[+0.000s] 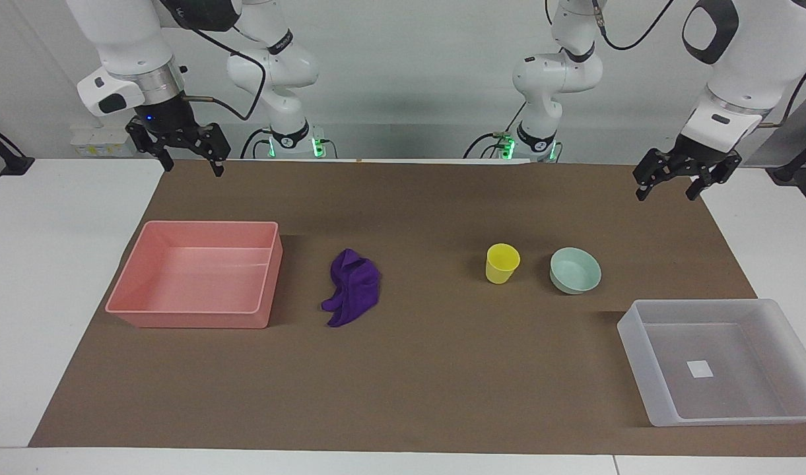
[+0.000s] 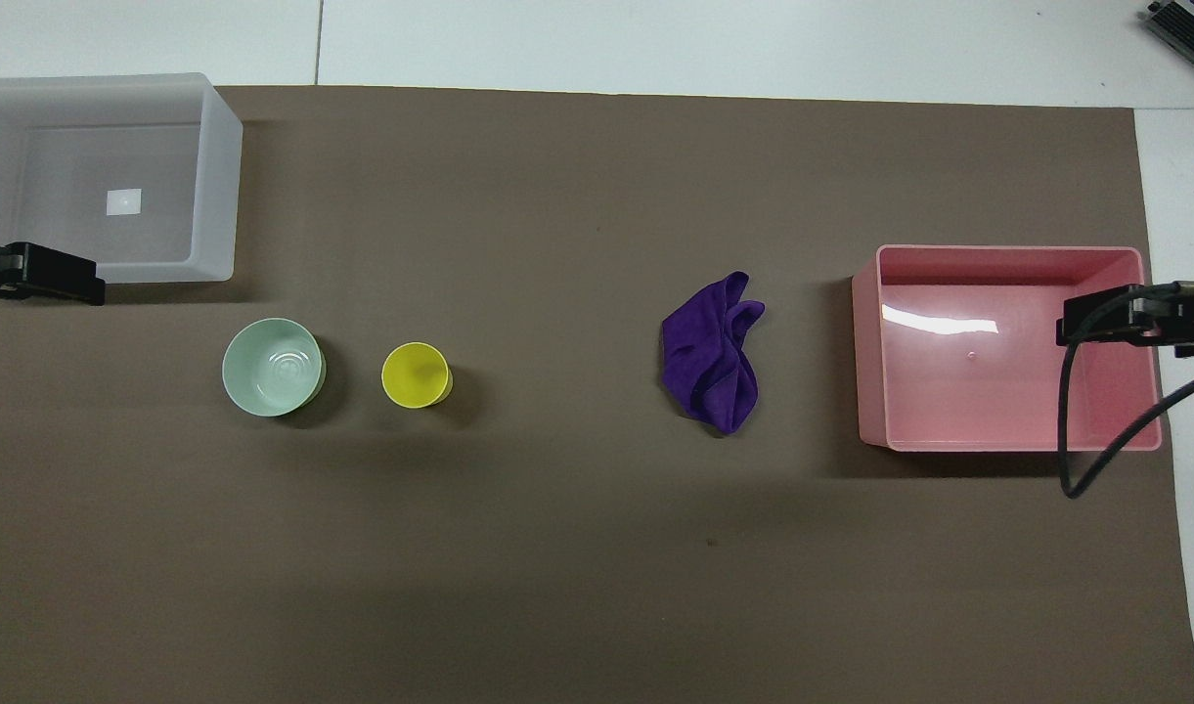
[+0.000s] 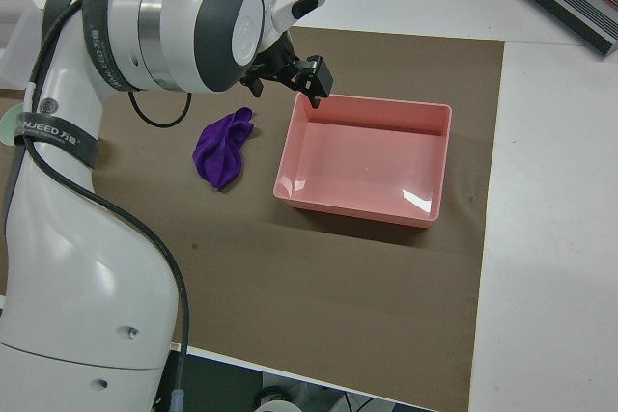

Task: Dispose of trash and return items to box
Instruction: 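Move the left gripper toward the pale green bowl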

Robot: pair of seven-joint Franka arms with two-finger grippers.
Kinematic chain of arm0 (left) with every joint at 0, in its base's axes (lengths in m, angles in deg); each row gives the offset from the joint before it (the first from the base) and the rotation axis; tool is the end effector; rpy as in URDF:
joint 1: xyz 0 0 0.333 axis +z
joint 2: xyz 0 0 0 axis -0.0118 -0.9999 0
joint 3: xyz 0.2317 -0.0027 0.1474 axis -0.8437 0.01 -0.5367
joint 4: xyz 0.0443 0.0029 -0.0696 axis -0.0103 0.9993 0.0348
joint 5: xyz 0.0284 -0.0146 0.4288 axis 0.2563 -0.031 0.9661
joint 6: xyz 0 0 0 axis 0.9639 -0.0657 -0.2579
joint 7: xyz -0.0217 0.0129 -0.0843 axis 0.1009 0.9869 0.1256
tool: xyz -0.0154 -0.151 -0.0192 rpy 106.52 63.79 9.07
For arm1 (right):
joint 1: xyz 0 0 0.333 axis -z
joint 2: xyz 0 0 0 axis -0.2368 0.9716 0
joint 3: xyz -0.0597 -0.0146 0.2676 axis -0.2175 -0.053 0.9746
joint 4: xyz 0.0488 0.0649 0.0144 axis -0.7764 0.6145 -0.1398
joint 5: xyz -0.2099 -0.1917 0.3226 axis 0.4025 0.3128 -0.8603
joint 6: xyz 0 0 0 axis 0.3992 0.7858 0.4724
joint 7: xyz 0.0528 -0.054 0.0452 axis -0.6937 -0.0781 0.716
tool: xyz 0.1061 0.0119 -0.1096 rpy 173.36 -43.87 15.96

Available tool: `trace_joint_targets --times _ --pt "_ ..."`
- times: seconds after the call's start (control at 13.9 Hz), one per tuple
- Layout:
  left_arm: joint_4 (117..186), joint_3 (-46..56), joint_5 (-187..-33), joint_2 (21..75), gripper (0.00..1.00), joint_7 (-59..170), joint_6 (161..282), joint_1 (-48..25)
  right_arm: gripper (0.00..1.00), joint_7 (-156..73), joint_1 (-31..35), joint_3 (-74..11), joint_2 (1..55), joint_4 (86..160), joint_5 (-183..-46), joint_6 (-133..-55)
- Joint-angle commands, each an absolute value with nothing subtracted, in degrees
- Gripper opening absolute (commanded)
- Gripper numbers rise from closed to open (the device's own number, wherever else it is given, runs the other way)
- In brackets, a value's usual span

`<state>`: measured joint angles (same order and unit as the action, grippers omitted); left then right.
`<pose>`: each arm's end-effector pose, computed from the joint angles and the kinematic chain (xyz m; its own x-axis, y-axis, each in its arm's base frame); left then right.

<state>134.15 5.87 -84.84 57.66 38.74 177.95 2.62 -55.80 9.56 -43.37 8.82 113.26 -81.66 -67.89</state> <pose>0.6023 -0.0156 0.5327 0.9968 -0.0555 0.0575 -0.0552 -0.9984 -0.0071 0.5756 -0.0127 0.5470 0.9924 -0.1197 0.0271 -0.1205 -0.9923 0.0296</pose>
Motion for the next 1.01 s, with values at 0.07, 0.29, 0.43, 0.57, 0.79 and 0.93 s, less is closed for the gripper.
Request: trace_joint_targets --times 0.07,0.29,0.43,0.57,0.79,0.93 --pt "135.8 6.0 -85.2 59.2 1.00 39.0 177.6 2.9 1.00 -55.7 10.1 -42.9 8.5 113.5 -81.7 -68.1" --pt "135.9 6.0 -85.2 59.2 1.00 38.8 177.5 2.9 1.00 -55.7 10.1 -42.9 8.5 113.6 -81.7 -68.2" --pt "137.2 6.0 -85.2 59.7 1.00 38.8 179.0 2.7 1.00 -55.7 10.1 -42.9 8.4 113.7 -81.7 -68.2" --pt "139.5 6.0 -85.2 60.6 1.00 38.6 181.6 2.3 1.00 -55.7 10.0 -42.9 8.4 113.7 -81.7 -68.2" --pt "143.4 6.1 -85.2 61.4 1.00 38.7 185.1 2.2 1.00 -55.7 10.0 -42.9 8.3 113.9 -81.7 -68.4" --pt "146.4 6.1 -85.2 61.5 1.00 38.7 187.8 2.2 1.00 -55.8 9.9 -42.8 8.3 114.1 -81.7 -68.6"
